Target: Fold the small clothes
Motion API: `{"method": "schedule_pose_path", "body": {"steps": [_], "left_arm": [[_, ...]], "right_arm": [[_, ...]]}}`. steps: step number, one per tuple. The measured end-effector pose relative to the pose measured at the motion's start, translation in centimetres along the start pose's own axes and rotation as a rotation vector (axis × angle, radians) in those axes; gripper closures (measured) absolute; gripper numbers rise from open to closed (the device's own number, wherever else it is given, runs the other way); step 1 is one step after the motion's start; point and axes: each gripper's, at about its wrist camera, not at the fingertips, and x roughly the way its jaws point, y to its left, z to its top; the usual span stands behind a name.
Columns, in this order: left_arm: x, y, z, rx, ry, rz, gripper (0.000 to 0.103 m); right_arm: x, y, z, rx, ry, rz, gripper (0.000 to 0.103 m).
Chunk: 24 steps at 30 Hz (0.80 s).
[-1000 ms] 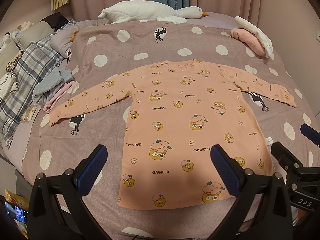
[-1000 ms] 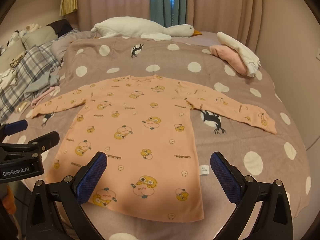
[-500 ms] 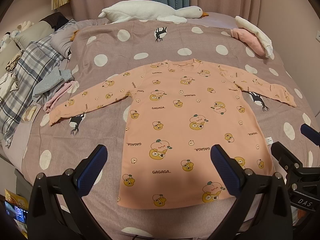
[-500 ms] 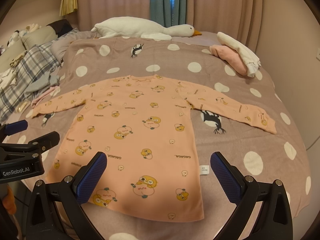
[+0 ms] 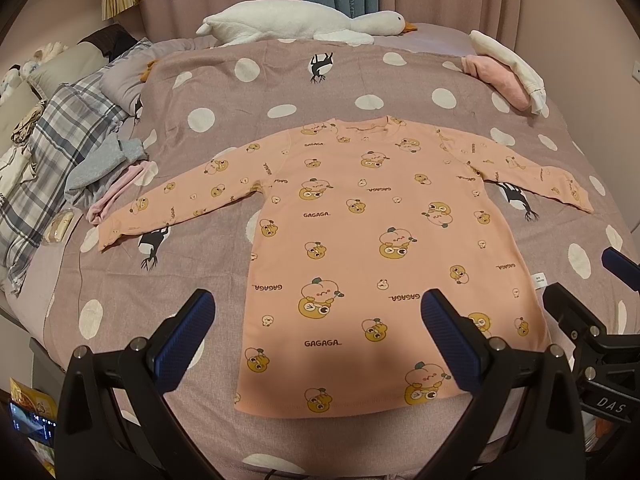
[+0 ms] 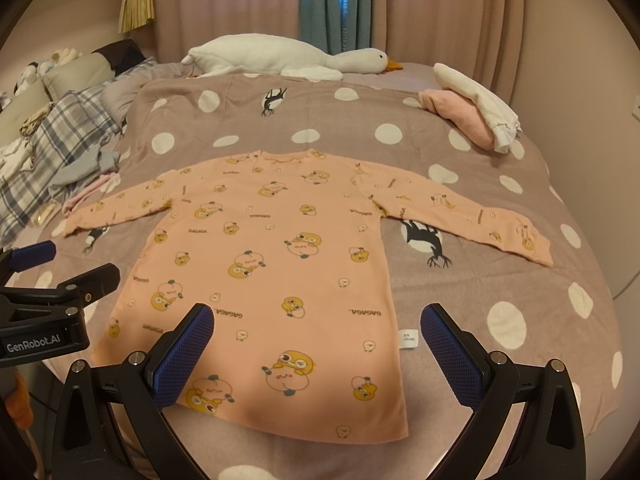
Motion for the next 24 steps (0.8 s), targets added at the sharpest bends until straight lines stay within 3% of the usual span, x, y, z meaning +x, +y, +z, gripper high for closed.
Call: {"method": "schedule_pose_path", "body": {"steps": [4,12,17,24], "left_arm": [[1.0,-0.2,-0.5,-0.002,0.016,-0.005,0.0],[4.5,1.4,-1.5,-0.094,0.12,-0.058,0.0],[5.9,1.7,-1.3,-0.132,0.146,-0.158,0.0],[7.4,2.1,0.4,-0.237,0.129,-0.352,0.0]], "right_arm": [[0.6,-0.1,0.0,0.012,0.02,0.016,0.001],[3.3,-3.0,-2.1,0.19,0.111,0.215,0.001],[4.1,-6.0,-3.2,0.368,0.088,0.358,0.001],[5.0,-13.0,-4.0,0.619,0.003,0.336,0.001]]}}
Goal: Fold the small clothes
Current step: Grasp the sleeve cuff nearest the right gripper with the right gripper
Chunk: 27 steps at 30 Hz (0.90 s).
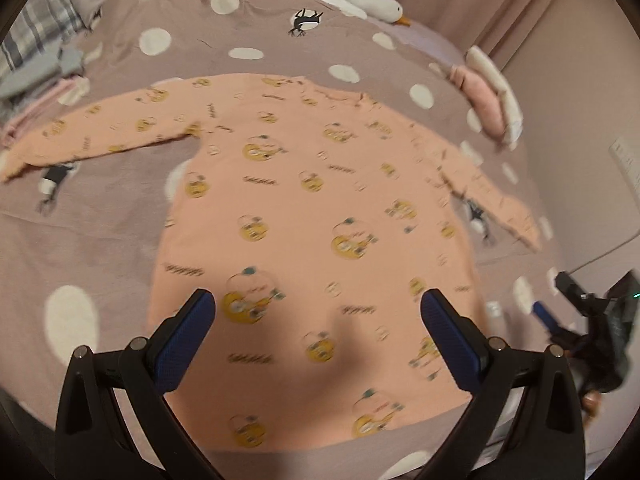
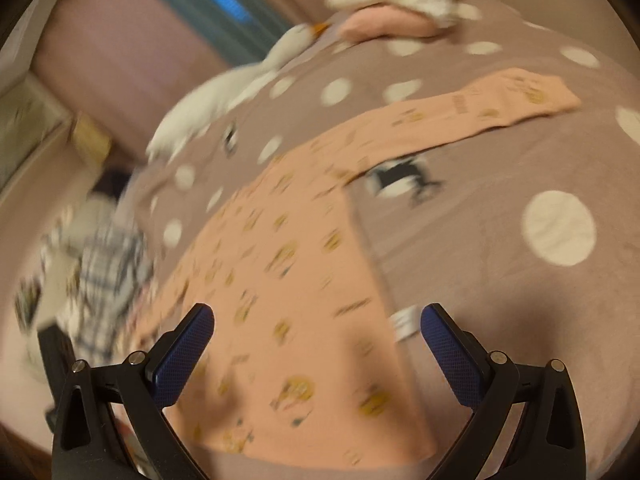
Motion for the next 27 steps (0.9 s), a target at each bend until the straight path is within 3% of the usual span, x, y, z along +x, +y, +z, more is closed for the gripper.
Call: {"method": "schedule_pose_path", "body": {"steps": [4,8,14,23,27], "left_arm": [[1.7,0.3,1.6,-0.069,0.032,-0.055,0.0],[2.9,0.4,2.8,-0.107,0.055,-0.12,0.0],[3.7,-0.4,4.3,-0.086,0.046,-0.106,0.0],[5.5,-0.4,6.3,-0.098,0.058,-0.087,0.0],[6.0,-0.5,6.7,-0.095,0.058,-0.074,0.0]], "right_arm": [[-0.1,-4.7,2.6,0.151,-0.044,-0.007,0.001],[-0.1,-8.8,5.2,0.246,-0.109,-0.072,0.001],[0.9,-12.8,9.3,0.331,-0.181,-0.112,0.001],[3.4,-16.8,13.2,0.455,-0.248,-0.103,0.022],[3.9,-18.4,14.2,0.521,-0.288,-0.071,0.042]]}}
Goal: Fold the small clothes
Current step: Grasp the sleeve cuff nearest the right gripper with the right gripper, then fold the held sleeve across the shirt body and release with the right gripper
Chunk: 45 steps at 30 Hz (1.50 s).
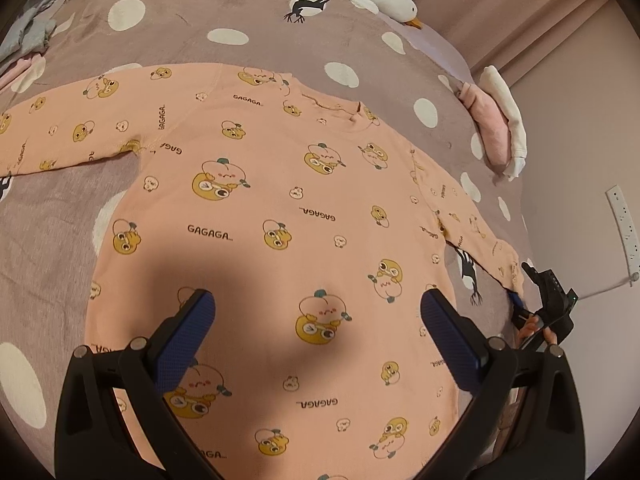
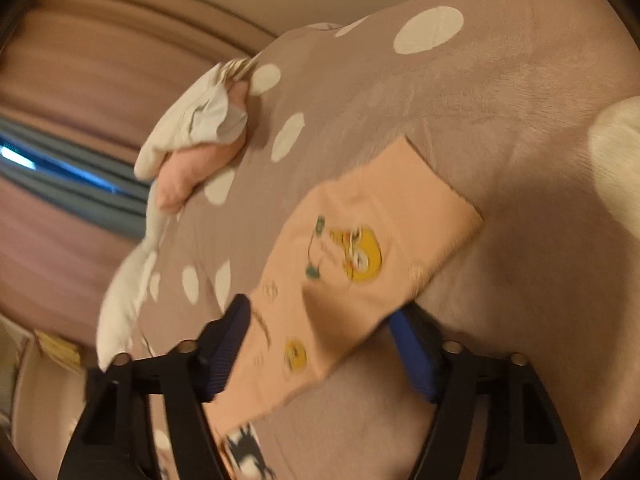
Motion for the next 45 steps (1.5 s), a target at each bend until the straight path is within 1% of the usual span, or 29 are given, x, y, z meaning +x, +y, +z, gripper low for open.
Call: {"method": "schedule_pose_path", "body": {"steps": [1,2,4,7,10,12,13,17,19,20,22,23,25,26,28,29,31,32,34,38,40,43,44,45], "left_arm": [[0.1,0.0,0.1,0.002,-0.001,0.006,0.0],[0.2,0.0,0.2,0.003,0.0,0.009,0.0],[0.3,0.0,0.3,0.003,0.001,0.015,0.0],[0.5,0.2,0.6,-0.001,0.001,0.023,0.0],[0.4,0.5,0.8,-0.008,-0.001,0.028,0.0],[0.1,0.7,0.9,-0.009,-0.006,0.029,0.0],[0.0,0.8,1.0,-0.011,-0.01,0.028,0.0],[-1.1,1.6,1.2,-0.023,-0.031,0.021,0.0],[-1.9,2.3,1.2,-0.031,-0.048,0.018,0.0],[-2.4,2.7,1.2,-0.036,-0.057,0.016,0.0],[-3.5,3.7,1.3,-0.05,-0.081,0.015,0.0],[-4.1,4.3,1.3,-0.058,-0.092,0.017,0.0],[-5.3,5.6,1.4,-0.076,-0.116,0.021,0.0],[-5.9,6.4,1.4,-0.088,-0.129,0.03,0.0],[-7.1,7.8,1.4,-0.109,-0.151,0.043,0.0],[-7.6,8.6,1.3,-0.121,-0.162,0.051,0.0],[-8.6,10.2,1.2,-0.146,-0.182,0.074,0.0],[-9.0,10.9,1.2,-0.156,-0.189,0.084,0.0],[-9.6,12.4,1.1,-0.182,-0.197,0.104,0.0],[-10.3,14.8,1.1,-0.226,-0.207,0.127,0.0],[-10.5,15.5,1.2,-0.236,-0.214,0.138,0.0],[-10.3,16.0,1.5,-0.243,-0.211,0.146,0.0],[-10.2,16.2,1.6,-0.243,-0.208,0.146,0.0],[-10.0,16.1,1.8,-0.243,-0.203,0.148,0.0]], "right_arm": [[0.1,-0.3,0.3,0.021,-0.011,0.004,0.048],[0.3,-0.6,0.4,0.037,-0.021,0.008,0.052],[0.6,-1.0,0.6,0.06,-0.033,0.003,0.07],[0.9,-1.4,0.9,0.058,-0.031,-0.042,0.091],[0.9,-1.3,1.2,0.056,-0.022,-0.067,0.095],[0.5,0.2,1.3,0.004,-0.027,-0.108,0.096],[0.1,1.5,1.3,-0.046,-0.032,-0.122,0.097],[-1.2,8.0,0.8,-0.263,-0.044,-0.133,0.098],[-1.7,12.6,0.0,-0.384,-0.05,-0.128,0.098],[-1.8,15.3,-0.7,-0.454,-0.05,-0.124,0.098],[-1.6,19.6,-2.4,-0.56,-0.046,-0.118,0.098],[-1.3,22.7,-4.0,-0.637,-0.038,-0.108,0.098],[-0.9,26.5,-6.7,-0.738,-0.025,-0.086,0.098],[-0.4,29.0,-9.0,-0.806,-0.009,-0.069,0.098],[0.3,32.1,-12.7,-0.907,0.004,-0.055,0.098],[1.1,33.6,-15.7,-0.987,0.011,-0.053,0.098],[2.4,35.4,-19.7,-1.098,0.025,-0.055,0.098],[3.6,36.3,-22.7,-1.171,0.04,-0.058,0.098],[5.3,36.7,-27.0,-1.272,0.077,-0.056,0.098],[8.6,35.6,-35.2,-1.47,0.134,-0.089,0.098],[9.9,34.7,-38.8,-1.549,0.171,-0.126,0.098],[11.2,32.6,-42.8,-1.65,0.253,-0.134,0.098],[11.5,31.9,-44.0,-1.69,0.288,-0.142,0.095],[11.7,31.4,-44.6,-1.714,0.318,-0.142,0.083]]}}
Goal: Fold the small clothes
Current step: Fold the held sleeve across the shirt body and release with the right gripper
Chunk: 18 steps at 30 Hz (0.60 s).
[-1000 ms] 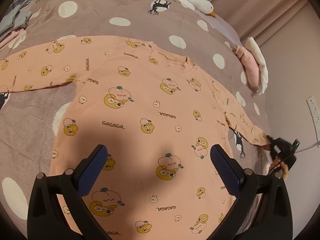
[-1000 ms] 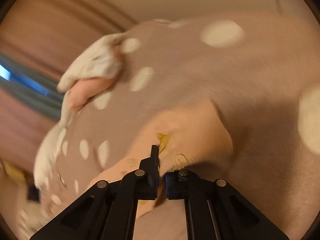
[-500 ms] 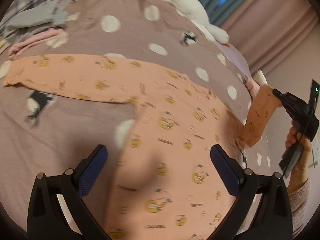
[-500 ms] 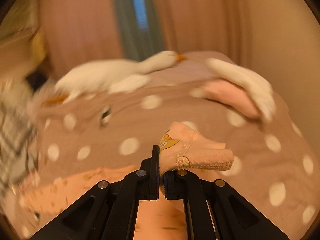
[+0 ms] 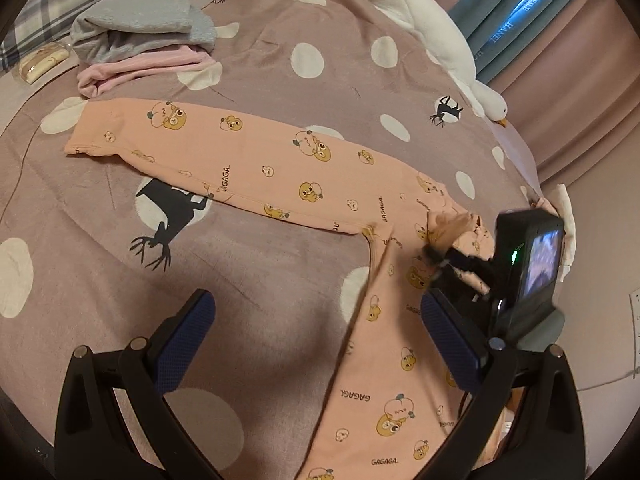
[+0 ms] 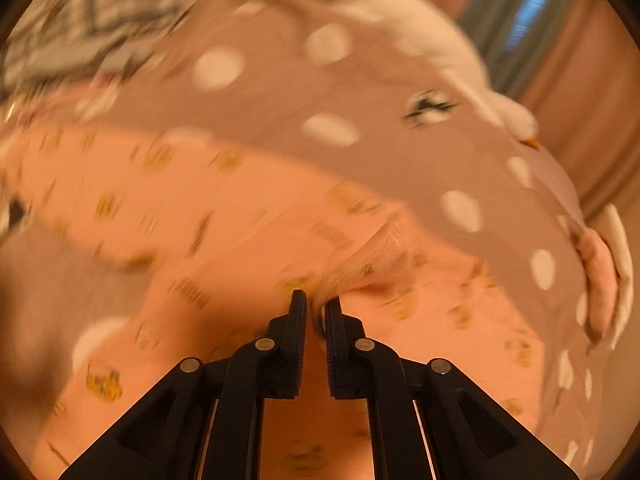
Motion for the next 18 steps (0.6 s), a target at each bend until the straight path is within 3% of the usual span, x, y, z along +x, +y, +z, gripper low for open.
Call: {"method": "schedule_pose_path", "body": {"steps": [1,4,7,11,16,18], "left_arm": [[0.2,-0.2,0.1,0.004,0.005,-0.004,0.0],[0.9,-1.4,0.7,0.03,0.004,-0.017,0.0],[1.9,-3.0,1.7,0.056,0.008,-0.055,0.0],[3.9,-5.8,3.2,0.076,0.036,-0.147,0.001],[7.1,-11.1,4.6,0.124,0.094,-0.301,0.005],[8.6,-12.7,4.8,0.136,0.125,-0.355,0.013]], "right_arm": [[-0.1,0.4,-0.3,-0.016,0.01,0.02,0.072],[-1.5,0.0,-1.5,0.006,-0.018,0.134,0.051],[-3.7,-2.0,-2.8,0.062,-0.068,0.235,0.05],[-5.7,-7.1,-5.7,0.237,-0.11,0.348,0.05],[-4.8,-13.5,-8.8,0.479,-0.099,0.289,0.051],[-3.9,-15.6,-9.7,0.584,-0.095,0.308,0.051]]}}
